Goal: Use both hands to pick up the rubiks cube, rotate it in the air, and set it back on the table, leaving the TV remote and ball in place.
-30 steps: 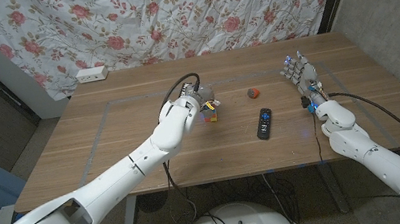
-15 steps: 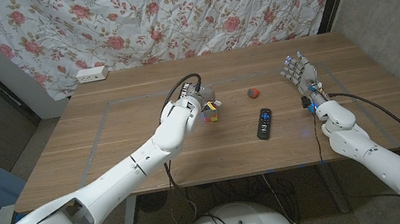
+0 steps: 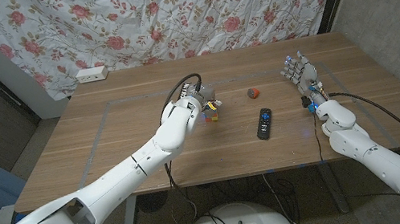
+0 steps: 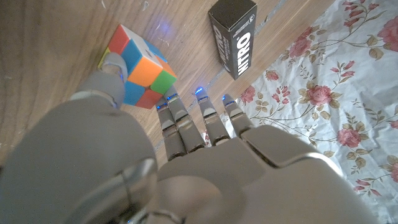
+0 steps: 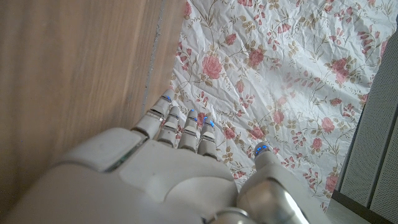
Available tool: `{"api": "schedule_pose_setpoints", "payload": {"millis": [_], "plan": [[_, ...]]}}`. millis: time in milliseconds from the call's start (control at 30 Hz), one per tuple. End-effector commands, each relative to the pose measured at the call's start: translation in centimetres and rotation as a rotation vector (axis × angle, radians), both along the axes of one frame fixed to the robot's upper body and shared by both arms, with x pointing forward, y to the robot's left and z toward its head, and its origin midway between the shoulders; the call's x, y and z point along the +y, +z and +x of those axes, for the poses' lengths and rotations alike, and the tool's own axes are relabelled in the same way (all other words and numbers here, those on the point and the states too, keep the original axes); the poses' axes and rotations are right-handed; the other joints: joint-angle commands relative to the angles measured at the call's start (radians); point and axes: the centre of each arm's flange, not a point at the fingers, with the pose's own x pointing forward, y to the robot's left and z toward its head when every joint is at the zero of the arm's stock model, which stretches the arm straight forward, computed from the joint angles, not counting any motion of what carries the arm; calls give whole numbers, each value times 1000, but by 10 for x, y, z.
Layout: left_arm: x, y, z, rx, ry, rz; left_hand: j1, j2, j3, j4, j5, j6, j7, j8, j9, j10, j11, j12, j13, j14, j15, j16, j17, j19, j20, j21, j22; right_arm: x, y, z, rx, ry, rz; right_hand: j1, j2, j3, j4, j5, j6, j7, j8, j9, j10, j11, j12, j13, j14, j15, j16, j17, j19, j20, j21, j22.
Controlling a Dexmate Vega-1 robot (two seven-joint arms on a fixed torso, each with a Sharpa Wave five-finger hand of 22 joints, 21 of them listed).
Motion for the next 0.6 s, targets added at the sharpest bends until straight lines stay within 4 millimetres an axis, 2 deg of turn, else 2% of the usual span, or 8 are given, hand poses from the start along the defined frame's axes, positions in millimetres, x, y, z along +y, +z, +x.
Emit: {"api": "schedule_pose_setpoints", "payload": {"millis": [33, 600], "plan": [[1, 0, 0, -15, 2, -8, 15, 5, -10, 0, 7, 37, 4, 13, 5, 24, 0, 12, 9, 20, -114, 6, 5, 16, -7, 4, 3, 1, 0, 1, 3, 0, -1, -2, 5, 7, 1, -3, 11, -5, 6, 1, 9, -1, 2, 0, 0, -1, 10, -1, 3, 2, 4, 4], [9, 8, -6, -33, -13, -15, 16, 12, -19, 2, 8, 52, 9, 15, 5, 43, 0, 14, 13, 32, -127, 7, 6, 26, -9, 4, 3, 4, 1, -2, 3, 4, -10, -4, 7, 8, -1, -3, 14, -5, 6, 1, 11, 2, 3, 0, 1, -1, 11, -2, 3, 2, 4, 4]]}}
